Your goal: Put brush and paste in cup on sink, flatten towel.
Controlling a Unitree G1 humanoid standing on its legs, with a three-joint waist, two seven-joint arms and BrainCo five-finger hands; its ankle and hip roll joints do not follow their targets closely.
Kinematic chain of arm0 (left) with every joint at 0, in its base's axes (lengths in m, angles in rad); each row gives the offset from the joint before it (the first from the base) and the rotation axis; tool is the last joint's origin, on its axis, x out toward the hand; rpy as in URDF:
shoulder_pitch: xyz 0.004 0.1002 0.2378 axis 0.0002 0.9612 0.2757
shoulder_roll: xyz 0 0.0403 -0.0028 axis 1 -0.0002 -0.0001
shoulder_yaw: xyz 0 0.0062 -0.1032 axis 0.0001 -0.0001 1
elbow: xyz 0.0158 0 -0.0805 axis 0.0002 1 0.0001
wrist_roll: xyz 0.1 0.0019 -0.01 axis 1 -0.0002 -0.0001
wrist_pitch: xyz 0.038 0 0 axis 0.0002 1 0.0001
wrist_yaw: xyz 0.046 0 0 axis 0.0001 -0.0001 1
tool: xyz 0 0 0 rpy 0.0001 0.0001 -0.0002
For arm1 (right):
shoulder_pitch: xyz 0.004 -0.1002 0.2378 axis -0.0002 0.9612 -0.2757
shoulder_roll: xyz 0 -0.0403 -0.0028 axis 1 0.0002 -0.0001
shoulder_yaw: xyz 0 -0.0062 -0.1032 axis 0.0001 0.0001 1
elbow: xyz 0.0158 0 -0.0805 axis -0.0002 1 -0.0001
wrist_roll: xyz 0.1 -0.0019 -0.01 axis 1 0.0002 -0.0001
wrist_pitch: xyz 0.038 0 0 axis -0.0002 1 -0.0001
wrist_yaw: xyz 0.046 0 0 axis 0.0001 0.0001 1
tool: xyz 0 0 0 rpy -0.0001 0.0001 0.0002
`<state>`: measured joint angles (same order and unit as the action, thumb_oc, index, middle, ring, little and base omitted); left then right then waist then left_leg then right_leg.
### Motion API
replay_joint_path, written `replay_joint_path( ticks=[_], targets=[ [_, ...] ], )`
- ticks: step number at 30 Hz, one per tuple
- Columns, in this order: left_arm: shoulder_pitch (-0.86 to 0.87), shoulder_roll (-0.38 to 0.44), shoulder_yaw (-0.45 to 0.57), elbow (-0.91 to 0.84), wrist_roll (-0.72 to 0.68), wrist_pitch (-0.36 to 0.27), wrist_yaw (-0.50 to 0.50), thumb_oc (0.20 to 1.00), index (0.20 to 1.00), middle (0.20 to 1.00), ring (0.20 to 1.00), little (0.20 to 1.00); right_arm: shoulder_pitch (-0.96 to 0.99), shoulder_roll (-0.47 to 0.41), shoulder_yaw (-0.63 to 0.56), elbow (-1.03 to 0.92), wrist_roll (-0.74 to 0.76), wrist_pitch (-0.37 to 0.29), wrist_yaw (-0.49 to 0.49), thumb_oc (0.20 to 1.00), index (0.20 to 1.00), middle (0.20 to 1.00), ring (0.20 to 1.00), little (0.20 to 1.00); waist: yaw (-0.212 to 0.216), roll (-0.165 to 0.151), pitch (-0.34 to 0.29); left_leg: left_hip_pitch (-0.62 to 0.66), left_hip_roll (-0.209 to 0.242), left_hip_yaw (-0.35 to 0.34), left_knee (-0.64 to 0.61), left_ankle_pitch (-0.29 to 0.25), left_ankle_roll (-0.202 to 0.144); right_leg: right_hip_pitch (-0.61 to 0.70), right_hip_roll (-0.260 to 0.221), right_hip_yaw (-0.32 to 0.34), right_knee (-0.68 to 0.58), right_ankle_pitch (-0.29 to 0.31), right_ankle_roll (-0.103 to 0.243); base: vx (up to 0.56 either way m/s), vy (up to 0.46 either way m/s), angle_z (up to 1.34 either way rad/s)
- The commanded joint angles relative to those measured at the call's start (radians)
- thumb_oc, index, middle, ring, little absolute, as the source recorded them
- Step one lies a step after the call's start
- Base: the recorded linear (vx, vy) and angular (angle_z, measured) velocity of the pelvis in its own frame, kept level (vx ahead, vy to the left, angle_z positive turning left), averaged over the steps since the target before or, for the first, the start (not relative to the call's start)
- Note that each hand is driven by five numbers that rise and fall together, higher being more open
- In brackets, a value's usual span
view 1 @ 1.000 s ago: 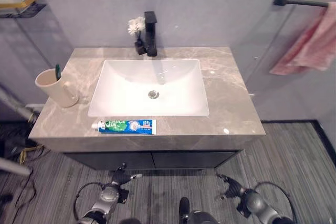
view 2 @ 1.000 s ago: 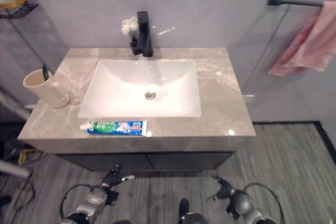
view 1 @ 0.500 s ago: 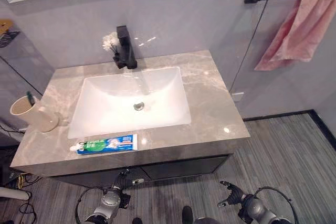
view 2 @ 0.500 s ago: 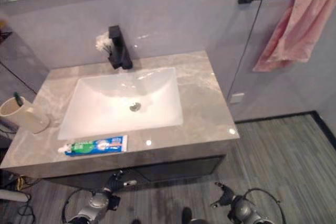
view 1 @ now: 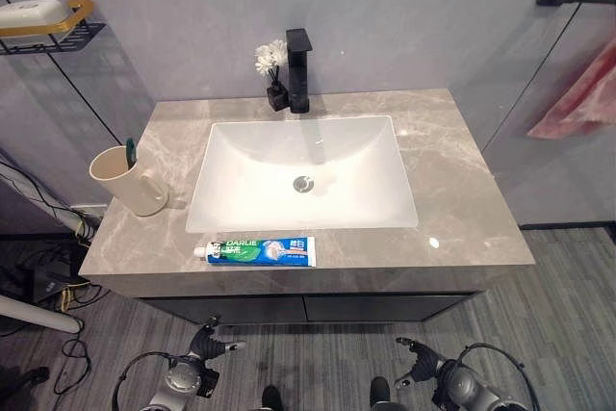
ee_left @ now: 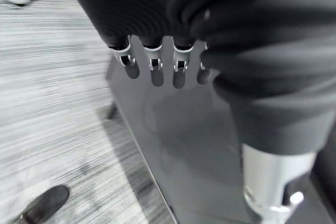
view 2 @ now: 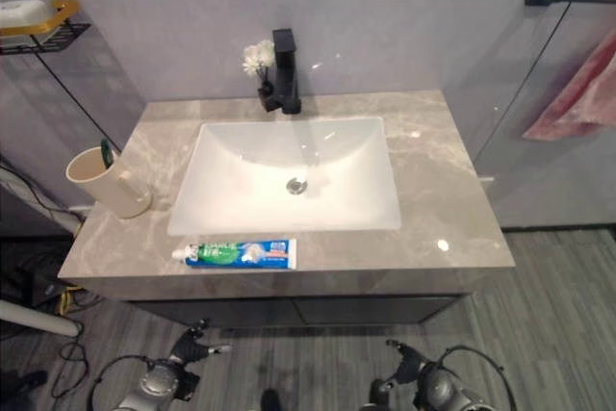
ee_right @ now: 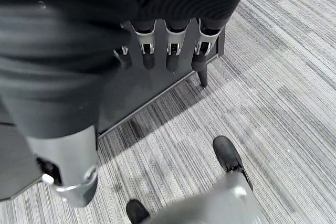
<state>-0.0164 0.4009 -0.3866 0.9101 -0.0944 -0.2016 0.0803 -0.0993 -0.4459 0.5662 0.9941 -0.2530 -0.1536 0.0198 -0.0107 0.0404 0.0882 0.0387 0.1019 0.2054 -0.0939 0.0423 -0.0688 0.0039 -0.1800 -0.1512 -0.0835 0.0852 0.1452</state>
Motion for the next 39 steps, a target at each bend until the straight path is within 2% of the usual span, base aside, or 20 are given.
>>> replay_joint_path(
  ticks=[1, 2, 3, 4, 5, 6, 7, 9, 10, 11, 12, 16, 18, 23, 24, 26, 27, 30, 32, 39],
  targets=[
    [-0.014, 0.116, -0.037, -0.108, 0.068, -0.043, -0.057, 1.0, 1.0, 1.0, 1.0, 1.0, -0.028, 0.012, -0.054, 0.014, 0.113, -0.018, 0.026, 1.0, 1.0, 1.0, 1.0, 1.0, 0.009, -0.055, -0.012, -0.054, 0.053, -0.01, 0.007, 0.07, -0.045, -0.02, -0.095, 0.008, 0.055, 0.083, 0.066, 0.0, 0.0, 0.0],
    [0.001, 0.17, -0.064, -0.209, 0.076, -0.051, -0.097, 1.0, 1.0, 1.0, 1.0, 1.0, -0.032, 0.005, -0.06, 0.022, 0.112, -0.018, 0.027, 1.0, 1.0, 1.0, 1.0, 1.0, 0.011, -0.048, -0.011, -0.055, 0.054, -0.012, 0.007, 0.07, -0.047, -0.017, -0.095, 0.003, 0.052, 0.083, 0.067, -0.01, 0.007, 0.03],
    [0.005, 0.176, -0.063, -0.218, 0.074, -0.046, -0.1, 1.0, 1.0, 1.0, 1.0, 1.0, -0.031, 0.007, -0.06, 0.023, 0.112, -0.018, 0.027, 1.0, 1.0, 1.0, 1.0, 1.0, 0.011, -0.05, -0.012, -0.055, 0.054, -0.012, 0.007, 0.07, -0.047, -0.016, -0.095, 0.003, 0.052, 0.083, 0.067, 0.0, -0.007, 0.07],
    [0.01, 0.324, -0.106, -0.452, 0.073, -0.074, -0.194, 1.0, 1.0, 1.0, 1.0, 1.0, -0.039, -0.017, -0.051, 0.043, 0.09, -0.018, 0.041, 1.0, 1.0, 1.0, 1.0, 1.0, 0.016, -0.038, -0.015, -0.052, 0.058, -0.016, 0.007, 0.069, -0.053, -0.005, -0.093, -0.008, 0.044, 0.08, 0.07, 0.0, -0.011, 0.15],
    [0.016, 0.334, -0.101, -0.466, 0.068, -0.066, -0.199, 1.0, 1.0, 1.0, 1.0, 1.0, -0.038, -0.013, -0.051, 0.044, 0.089, -0.019, 0.041, 1.0, 1.0, 1.0, 1.0, 1.0, 0.016, -0.041, -0.016, -0.052, 0.059, -0.016, 0.007, 0.069, -0.053, -0.004, -0.093, -0.009, 0.042, 0.08, 0.07, 0.01, -0.019, 0.14],
    [0.012, 0.405, -0.107, -0.581, 0.056, -0.064, -0.242, 1.0, 1.0, 1.0, 1.0, 1.0, -0.045, -0.016, -0.051, 0.055, 0.083, -0.019, 0.043, 1.0, 1.0, 1.0, 1.0, 1.0, 0.017, -0.039, -0.02, -0.051, 0.061, -0.017, 0.007, 0.069, -0.056, 0.0, -0.092, -0.012, 0.04, 0.08, 0.071, 0.01, -0.039, 0.19],
    [-0.013, 0.522, -0.121, -0.771, -0.039, -0.058, -0.339, 1.0, 1.0, 1.0, 1.0, 1.0, -0.052, -0.011, -0.047, 0.106, 0.073, -0.009, 0.052, 1.0, 1.0, 1.0, 1.0, 1.0, 0.02, -0.033, -0.03, -0.049, 0.064, -0.02, 0.007, 0.071, -0.062, 0.01, -0.091, -0.02, 0.038, 0.078, 0.072, 0.02, -0.055, 0.14],
    [-0.026, 0.616, -0.116, -0.932, -0.195, -0.014, -0.425, 1.0, 1.0, 1.0, 1.0, 1.0, -0.053, 0.021, -0.046, 0.16, 0.071, 0.002, 0.063, 1.0, 1.0, 1.0, 1.0, 1.0, 0.023, -0.038, -0.038, -0.046, 0.069, -0.022, 0.007, 0.072, -0.067, 0.018, -0.089, -0.027, 0.034, 0.076, 0.072, 0.0, -0.054, 0.07],
    [-0.042, 0.636, -0.128, -0.981, -0.264, -0.002, -0.453, 1.0, 1.0, 1.0, 1.0, 1.0, -0.049, 0.032, -0.041, 0.183, 0.07, 0.009, 0.067, 1.0, 1.0, 1.0, 1.0, 1.0, 0.021, -0.036, -0.044, -0.044, 0.071, -0.023, 0.007, 0.073, -0.069, 0.021, -0.088, -0.028, 0.034, 0.076, 0.072, 0.01, -0.068, 0.17],
    [-0.123, 0.658, -0.191, -1.063, -0.388, 0.028, -0.501, 1.0, 1.0, 1.0, 1.0, 1.0, -0.044, 0.057, -0.019, 0.22, 0.055, 0.015, 0.073, 1.0, 1.0, 1.0, 1.0, 1.0, 0.018, -0.042, -0.055, -0.04, 0.075, -0.024, 0.007, 0.073, -0.072, 0.025, -0.082, -0.029, 0.036, 0.074, 0.069, 0.01, -0.071, 0.19],
    [-0.174, 0.647, -0.232, -1.096, -0.437, 0.036, -0.515, 1.0, 1.0, 1.0, 1.0, 1.0, -0.041, 0.065, -0.004, 0.229, 0.052, 0.017, 0.075, 1.0, 1.0, 1.0, 1.0, 1.0, 0.01, -0.043, -0.059, -0.037, 0.077, -0.023, 0.007, 0.073, -0.074, 0.026, -0.08, -0.028, 0.037, 0.072, 0.068, 0.0, -0.071, 0.19],
    [-0.41, 0.57, -0.393, -1.206, -0.574, 0.034, -0.495, 1.0, 1.0, 1.0, 1.0, 1.0, -0.013, 0.081, 0.007, 0.256, 0.068, 0.013, 0.073, 1.0, 1.0, 1.0, 1.0, 1.0, -0.002, -0.045, -0.069, -0.032, 0.08, -0.022, 0.007, 0.071, -0.073, 0.021, -0.072, -0.017, 0.034, 0.072, 0.063, -0.04, -0.044, 0.0],
    [-0.43, 0.561, -0.398, -1.219, -0.585, 0.029, -0.486, 1.0, 1.0, 1.0, 1.0, 1.0, -0.009, 0.082, 0.008, 0.257, 0.071, 0.013, 0.071, 1.0, 1.0, 1.0, 1.0, 1.0, -0.003, -0.046, -0.071, -0.031, 0.08, -0.021, 0.007, 0.07, -0.073, 0.02, -0.071, -0.015, 0.033, 0.072, 0.063, -0.02, -0.023, -0.13],
    [-0.46, 0.564, -0.289, -1.264, -0.44, -0.042, -0.396, 1.0, 1.0, 1.0, 1.0, 1.0, 0.024, 0.086, -0.043, 0.251, 0.14, 0.009, 0.067, 1.0, 1.0, 1.0, 1.0, 1.0, -0.006, -0.05, -0.076, -0.024, 0.083, -0.021, 0.007, 0.068, -0.071, 0.02, -0.063, -0.008, 0.033, 0.071, 0.061, -0.01, -0.011, -0.07],
    [-0.463, 0.589, -0.232, -1.253, -0.353, -0.072, -0.352, 1.0, 1.0, 1.0, 1.0, 1.0, 0.036, 0.08, -0.062, 0.245, 0.149, 0.006, 0.069, 1.0, 1.0, 1.0, 1.0, 1.0, -0.002, -0.052, -0.077, -0.024, 0.084, -0.023, 0.007, 0.068, -0.072, 0.022, -0.063, -0.009, 0.031, 0.07, 0.061, 0.0, 0.0, 0.0],
    [-0.421, 0.607, -0.159, -1.185, -0.297, -0.073, -0.315, 1.0, 1.0, 1.0, 1.0, 1.0, 0.049, 0.075, -0.072, 0.242, 0.151, 0.01, 0.074, 1.0, 1.0, 1.0, 1.0, 1.0, 0.001, -0.053, -0.078, -0.022, 0.083, -0.025, 0.007, 0.067, -0.072, 0.028, -0.063, -0.012, 0.026, 0.071, 0.06, 0.0, 0.0, 0.0],
    [-0.392, 0.645, -0.093, -1.164, -0.208, -0.077, -0.291, 1.0, 1.0, 1.0, 1.0, 1.0, 0.055, 0.076, -0.093, 0.241, 0.164, 0.014, 0.082, 1.0, 1.0, 1.0, 1.0, 1.0, 0.005, -0.052, -0.079, -0.022, 0.083, -0.029, 0.007, 0.066, -0.073, 0.033, -0.062, -0.015, 0.024, 0.07, 0.06, 0.0, 0.0, 0.0],
    [-0.345, 0.698, -0.017, -1.152, -0.127, -0.088, -0.271, 1.0, 1.0, 1.0, 1.0, 1.0, 0.064, 0.077, -0.109, 0.24, 0.172, 0.016, 0.086, 1.0, 1.0, 1.0, 1.0, 1.0, 0.009, -0.051, -0.079, -0.022, 0.081, -0.032, 0.007, 0.065, -0.073, 0.037, -0.062, -0.019, 0.02, 0.069, 0.06, 0.0, 0.0, 0.0],
    [-0.321, 0.745, 0.021, -1.132, -0.048, -0.099, -0.249, 1.0, 1.0, 1.0, 1.0, 1.0, 0.066, 0.08, -0.107, 0.238, 0.168, 0.014, 0.09, 1.0, 1.0, 1.0, 1.0, 1.0, 0.013, -0.052, -0.08, -0.022, 0.081, -0.034, 0.007, 0.064, -0.074, 0.041, -0.063, -0.022, 0.019, 0.068, 0.061, 0.0, 0.0, 0.0],
    [-0.292, 0.776, 0.051, -1.03, 0.081, -0.105, -0.211, 1.0, 1.0, 1.0, 1.0, 1.0, 0.065, 0.083, -0.103, 0.231, 0.153, 0.017, 0.093, 1.0, 1.0, 1.0, 1.0, 1.0, 0.015, -0.05, -0.076, -0.03, 0.078, -0.041, 0.007, 0.065, -0.075, 0.04, -0.064, -0.026, 0.021, 0.065, 0.061, 0.0, 0.007, 0.07]
  ],
)
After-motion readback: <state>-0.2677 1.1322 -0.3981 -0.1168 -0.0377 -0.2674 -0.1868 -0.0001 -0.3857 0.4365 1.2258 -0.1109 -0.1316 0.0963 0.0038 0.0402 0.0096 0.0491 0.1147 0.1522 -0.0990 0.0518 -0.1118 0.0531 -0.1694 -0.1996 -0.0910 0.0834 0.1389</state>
